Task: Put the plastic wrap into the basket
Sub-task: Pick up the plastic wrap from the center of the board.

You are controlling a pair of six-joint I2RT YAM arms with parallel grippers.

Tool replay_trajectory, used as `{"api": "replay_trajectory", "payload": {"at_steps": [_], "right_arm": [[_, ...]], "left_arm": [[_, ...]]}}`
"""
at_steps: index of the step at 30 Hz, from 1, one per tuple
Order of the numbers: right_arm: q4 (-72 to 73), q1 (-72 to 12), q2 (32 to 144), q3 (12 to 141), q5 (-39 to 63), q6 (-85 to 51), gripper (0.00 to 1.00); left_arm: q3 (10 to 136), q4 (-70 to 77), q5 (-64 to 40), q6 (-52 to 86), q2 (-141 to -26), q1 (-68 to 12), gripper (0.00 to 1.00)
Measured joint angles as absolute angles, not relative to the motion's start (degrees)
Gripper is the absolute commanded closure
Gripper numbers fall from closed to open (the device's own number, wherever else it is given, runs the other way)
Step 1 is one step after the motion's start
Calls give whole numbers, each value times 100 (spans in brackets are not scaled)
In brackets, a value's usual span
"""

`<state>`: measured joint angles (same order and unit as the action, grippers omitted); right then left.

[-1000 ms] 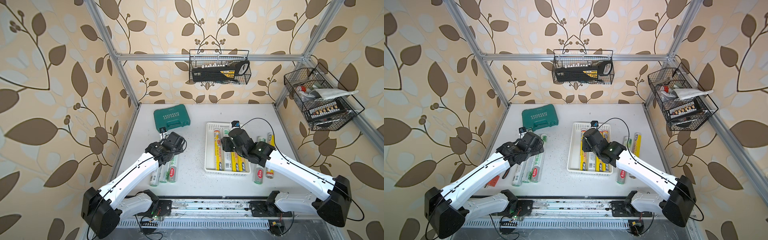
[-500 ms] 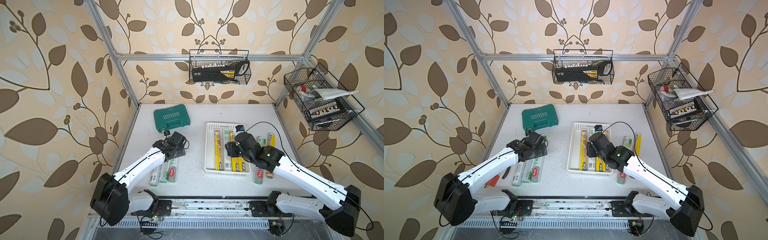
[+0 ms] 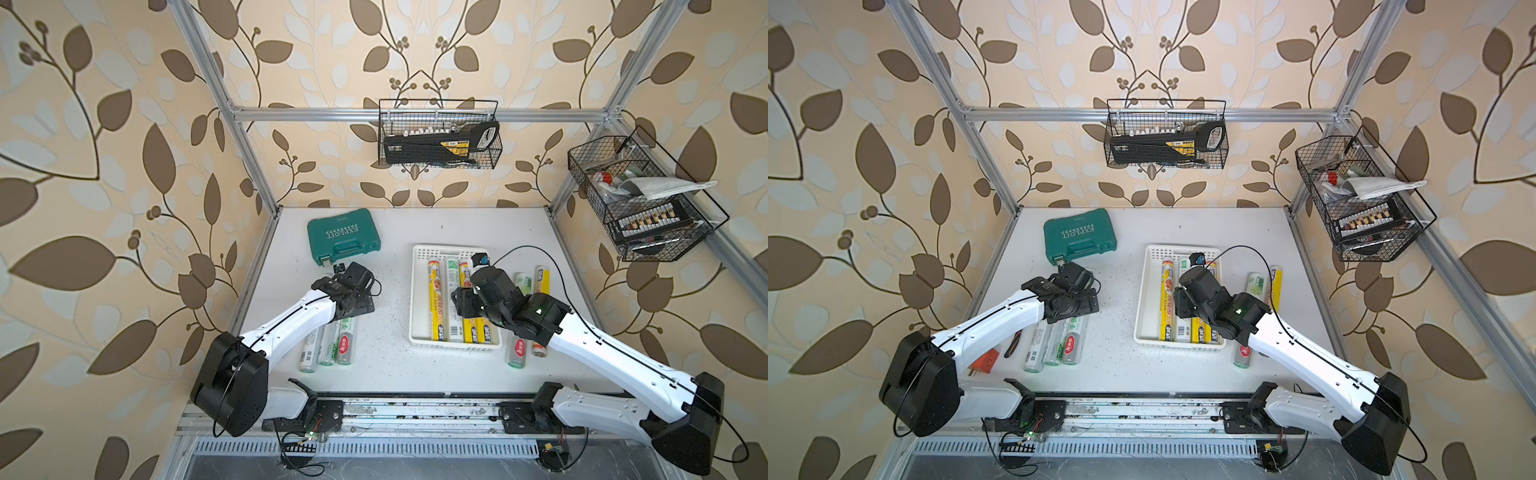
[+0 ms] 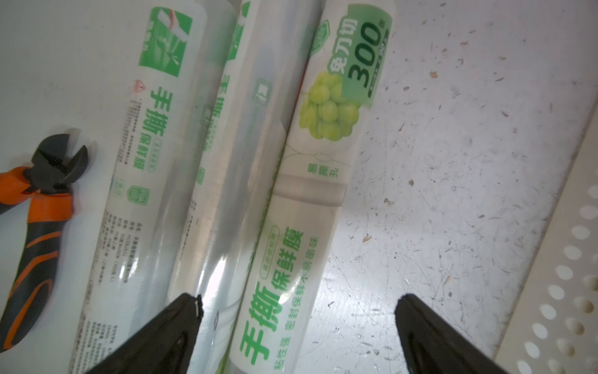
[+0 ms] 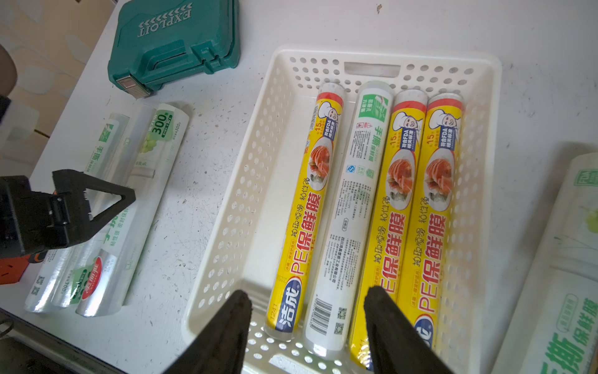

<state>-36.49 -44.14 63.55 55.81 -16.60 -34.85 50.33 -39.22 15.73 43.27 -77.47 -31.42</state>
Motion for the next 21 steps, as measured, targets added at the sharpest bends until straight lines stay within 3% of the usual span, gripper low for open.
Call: {"api": "replay_trajectory", "payload": {"at_steps": [13,21], "right_arm": [[-3736,-4414,6337,5579,-1603,-3485,40],[-3750,-4414,6329,5568,-1603,-3485,40]], "left_arm": [[5043,-3778,1111,4276,-8265,-3142,2],[5155,-3704,701,4198,-8753,-3109,8]]}}
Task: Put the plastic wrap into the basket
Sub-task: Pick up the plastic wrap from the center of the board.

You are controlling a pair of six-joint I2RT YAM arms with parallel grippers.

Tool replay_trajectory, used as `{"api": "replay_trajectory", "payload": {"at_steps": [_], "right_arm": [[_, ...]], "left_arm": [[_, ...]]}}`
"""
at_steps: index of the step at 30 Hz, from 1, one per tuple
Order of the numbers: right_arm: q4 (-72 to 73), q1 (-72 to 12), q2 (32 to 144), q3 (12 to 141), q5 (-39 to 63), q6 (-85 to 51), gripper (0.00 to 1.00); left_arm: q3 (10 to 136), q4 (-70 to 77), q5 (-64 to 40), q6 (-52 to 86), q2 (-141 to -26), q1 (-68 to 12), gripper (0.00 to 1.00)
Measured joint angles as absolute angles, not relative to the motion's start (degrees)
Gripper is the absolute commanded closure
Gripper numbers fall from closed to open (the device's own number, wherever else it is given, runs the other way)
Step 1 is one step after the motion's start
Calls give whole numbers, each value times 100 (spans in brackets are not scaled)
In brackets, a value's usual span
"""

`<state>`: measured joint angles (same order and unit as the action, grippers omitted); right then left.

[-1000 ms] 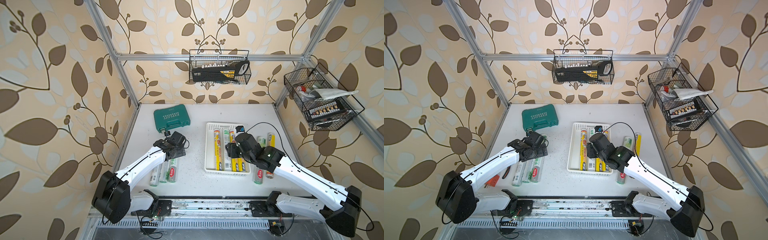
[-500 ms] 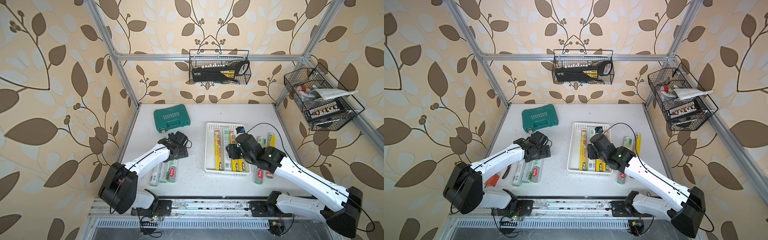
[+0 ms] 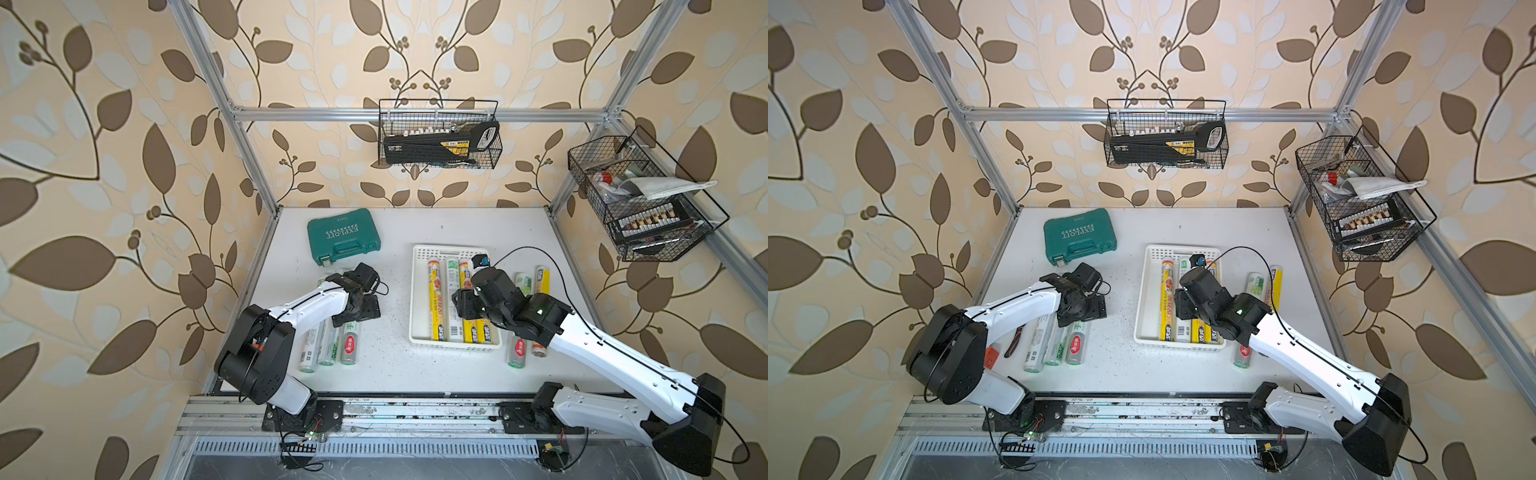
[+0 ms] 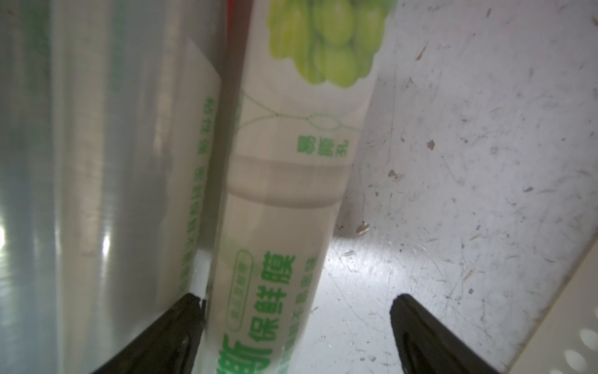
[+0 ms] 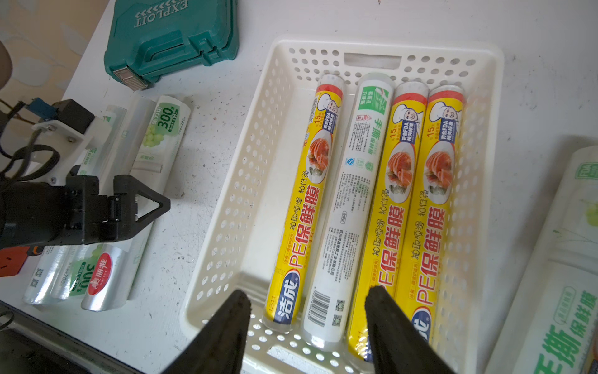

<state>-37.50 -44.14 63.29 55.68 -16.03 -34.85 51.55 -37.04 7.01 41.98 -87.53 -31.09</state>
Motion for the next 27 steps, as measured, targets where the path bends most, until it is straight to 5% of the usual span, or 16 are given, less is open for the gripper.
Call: {"api": "replay_trajectory", "payload": {"at_steps": [27], "right_arm": [[-3817,-4414,6329,5568,-1702,-3402,39]], "left_arm": [[5511,-3590,270,4169,-9435,-3107,31]]}}
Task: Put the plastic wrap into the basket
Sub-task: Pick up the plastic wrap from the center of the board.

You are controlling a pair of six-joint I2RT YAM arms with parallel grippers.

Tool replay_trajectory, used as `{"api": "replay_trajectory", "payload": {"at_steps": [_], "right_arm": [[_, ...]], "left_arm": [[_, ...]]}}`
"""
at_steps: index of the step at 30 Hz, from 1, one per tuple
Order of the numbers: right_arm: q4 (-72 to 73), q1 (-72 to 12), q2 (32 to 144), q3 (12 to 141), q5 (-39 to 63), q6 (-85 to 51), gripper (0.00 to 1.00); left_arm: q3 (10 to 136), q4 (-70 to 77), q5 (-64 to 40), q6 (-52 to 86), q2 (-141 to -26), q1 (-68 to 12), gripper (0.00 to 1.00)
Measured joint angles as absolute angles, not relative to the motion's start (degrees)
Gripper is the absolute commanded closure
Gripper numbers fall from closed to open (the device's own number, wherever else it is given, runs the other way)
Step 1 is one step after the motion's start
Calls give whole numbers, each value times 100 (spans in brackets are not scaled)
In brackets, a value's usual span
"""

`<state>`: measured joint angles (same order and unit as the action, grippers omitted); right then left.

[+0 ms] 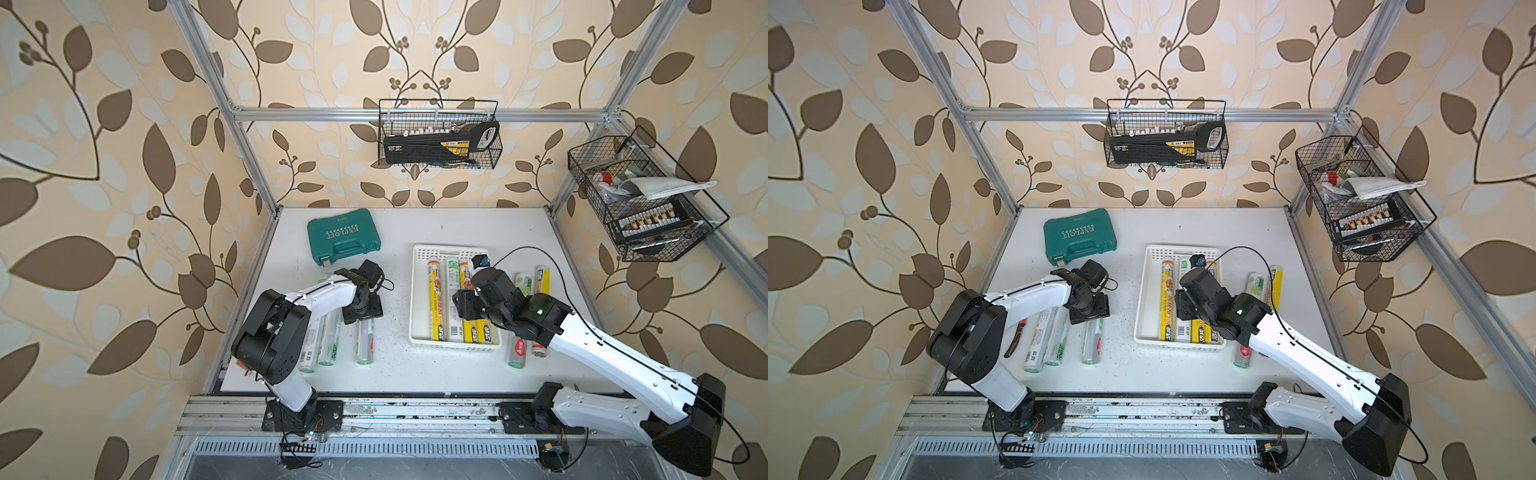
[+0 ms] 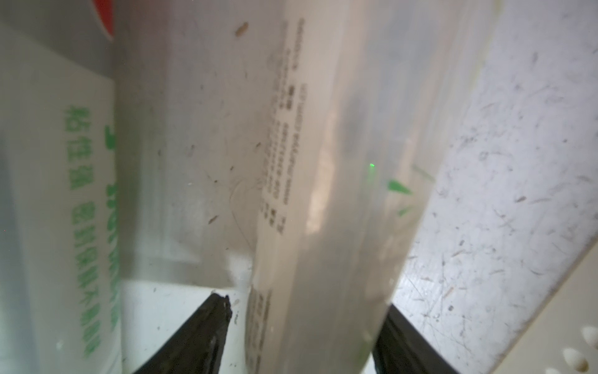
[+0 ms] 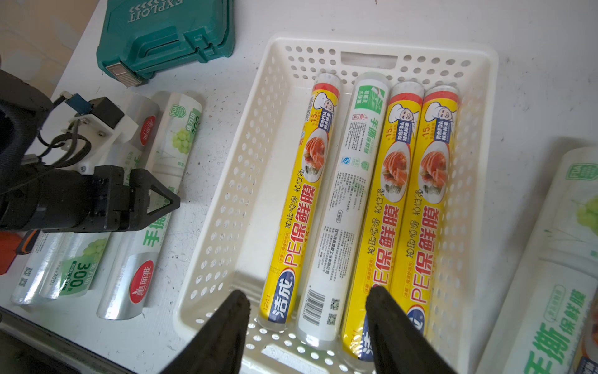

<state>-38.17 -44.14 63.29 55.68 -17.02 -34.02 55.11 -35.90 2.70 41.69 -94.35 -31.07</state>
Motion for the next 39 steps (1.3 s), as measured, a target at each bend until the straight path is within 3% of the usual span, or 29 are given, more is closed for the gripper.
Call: {"api": "replay_trajectory", "payload": {"at_steps": [9,18,25,39], "right_arm": [[-3990,-4327,6329,5568,-1863,-3267,37],[-4095,-4047,6158,5542,-1883,-3166,36],[-4101,-3610,5955,5336,-1820,-3100,35],[-4110,-3181,5695,5212,-1599,-3017,34]], "left_arm": [[5535,-3592,139,4095,-9480,-3107,52],[5695,-4077,141,4093,-9054,-3146,54],[6735,-4737,226,4095,-8543,-3450,54],[8661,-5188,624,4206,-9266,-4552,54]]}}
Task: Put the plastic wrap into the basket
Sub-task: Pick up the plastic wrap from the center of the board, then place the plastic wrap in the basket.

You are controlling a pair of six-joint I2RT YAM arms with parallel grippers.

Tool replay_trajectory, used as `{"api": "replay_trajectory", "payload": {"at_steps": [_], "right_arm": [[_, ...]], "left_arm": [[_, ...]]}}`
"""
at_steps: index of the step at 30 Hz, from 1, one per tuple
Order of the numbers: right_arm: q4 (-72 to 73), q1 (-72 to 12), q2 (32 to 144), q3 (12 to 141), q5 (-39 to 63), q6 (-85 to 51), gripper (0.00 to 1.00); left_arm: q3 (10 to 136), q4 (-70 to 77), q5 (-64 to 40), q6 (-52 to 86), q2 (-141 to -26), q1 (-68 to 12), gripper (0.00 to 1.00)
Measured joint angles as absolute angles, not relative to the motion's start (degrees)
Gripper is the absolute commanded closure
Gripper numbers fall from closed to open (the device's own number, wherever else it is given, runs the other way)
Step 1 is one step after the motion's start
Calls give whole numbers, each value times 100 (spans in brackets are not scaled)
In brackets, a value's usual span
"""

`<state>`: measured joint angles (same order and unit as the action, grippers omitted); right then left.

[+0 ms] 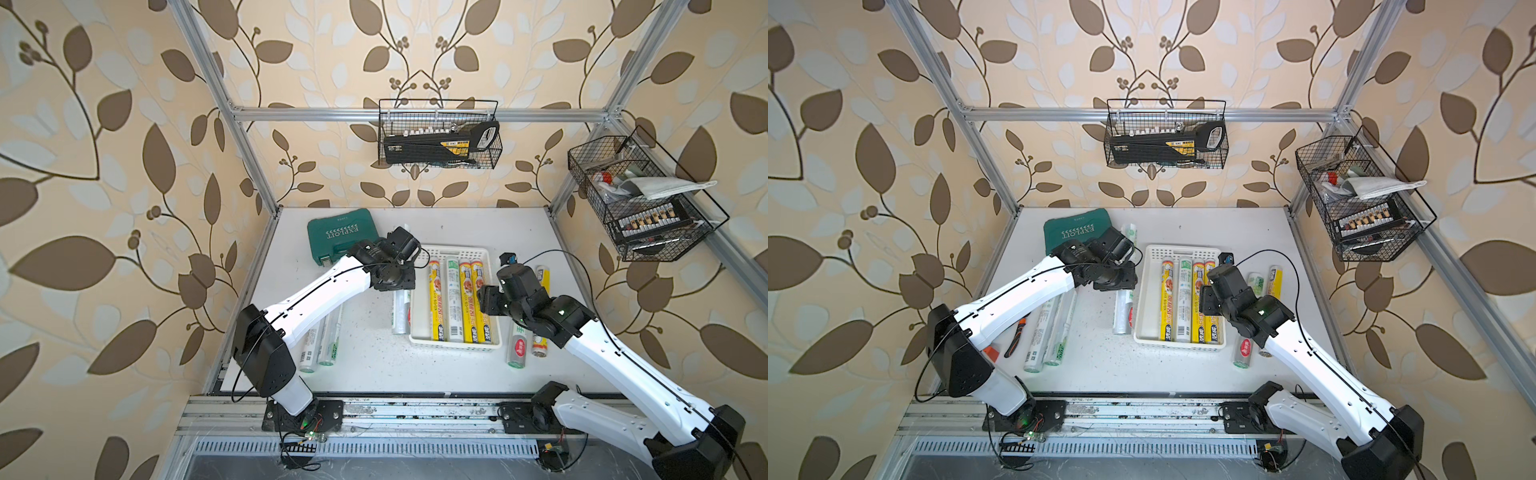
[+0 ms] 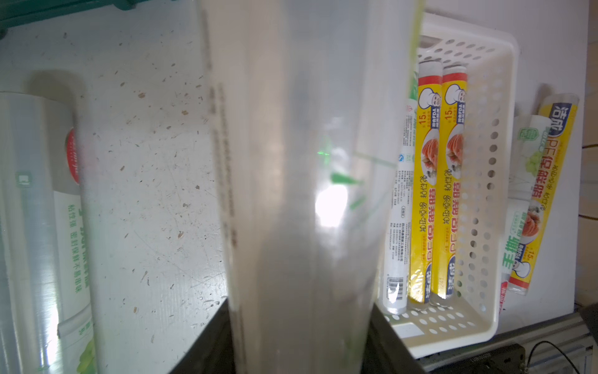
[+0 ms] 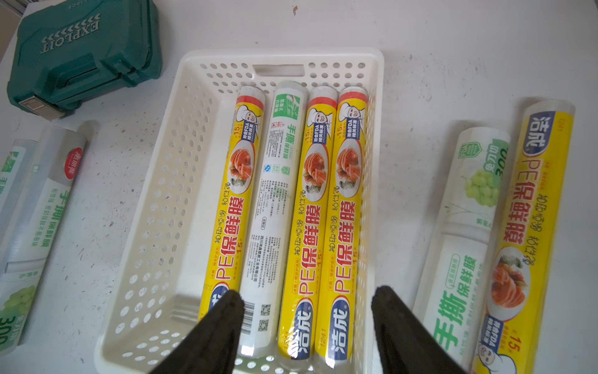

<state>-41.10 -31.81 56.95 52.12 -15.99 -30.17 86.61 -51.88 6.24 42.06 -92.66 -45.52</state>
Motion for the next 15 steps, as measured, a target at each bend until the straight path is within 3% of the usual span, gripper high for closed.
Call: {"api": "replay_trajectory", "payload": {"at_steps": [15], "right_arm": [[-4115,-3055,5662,5085,-1426,-3011,33]], "left_arm": [[9428,-5046,956,4377,-10484,-4952,53]]}}
